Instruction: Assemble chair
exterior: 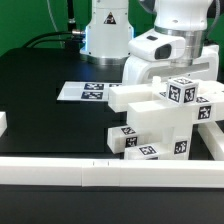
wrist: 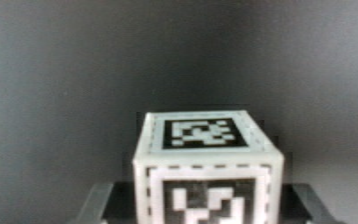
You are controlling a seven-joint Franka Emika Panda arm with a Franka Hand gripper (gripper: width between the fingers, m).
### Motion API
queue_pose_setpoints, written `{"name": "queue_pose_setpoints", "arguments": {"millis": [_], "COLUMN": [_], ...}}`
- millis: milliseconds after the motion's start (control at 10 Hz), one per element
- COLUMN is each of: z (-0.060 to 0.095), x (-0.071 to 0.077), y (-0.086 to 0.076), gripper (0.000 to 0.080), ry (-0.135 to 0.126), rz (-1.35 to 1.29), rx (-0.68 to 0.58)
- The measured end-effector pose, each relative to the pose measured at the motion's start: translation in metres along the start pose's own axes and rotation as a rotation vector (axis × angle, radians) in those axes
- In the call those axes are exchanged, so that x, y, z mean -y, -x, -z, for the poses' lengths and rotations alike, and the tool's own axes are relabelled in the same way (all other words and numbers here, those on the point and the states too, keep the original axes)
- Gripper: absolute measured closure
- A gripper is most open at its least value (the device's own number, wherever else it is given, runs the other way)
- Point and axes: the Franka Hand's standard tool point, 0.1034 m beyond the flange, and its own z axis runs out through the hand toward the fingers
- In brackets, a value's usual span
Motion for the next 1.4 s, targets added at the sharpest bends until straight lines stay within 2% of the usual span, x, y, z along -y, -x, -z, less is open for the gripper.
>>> {"name": "queue_pose_setpoints", "arguments": {"millis": [200, 400, 700, 800, 1000, 1100, 1400], "z": [0.002, 0.013, 0.044, 0.059, 0.077, 0.082, 0.079], "x": [-0.006, -0.018, -0.037, -0.041, -0.042, -0.035, -0.038], "y": [0.0, 0.002, 0.004, 0.002, -0.005, -0.011, -0.008], "gripper": [0.0515, 0.0515, 0.0515, 0.0515, 0.0515, 0.0515, 0.0515], "ry": [0.002, 0.0, -0.024, -0.034, -0.045, -0.033, -0.035], "rz": [0.001, 0.027, 0.044, 0.037, -0.001, -0.008, -0.003], "rx": [-0.003, -0.008, 0.0, 0.002, 0.01, 0.001, 0.008]}}
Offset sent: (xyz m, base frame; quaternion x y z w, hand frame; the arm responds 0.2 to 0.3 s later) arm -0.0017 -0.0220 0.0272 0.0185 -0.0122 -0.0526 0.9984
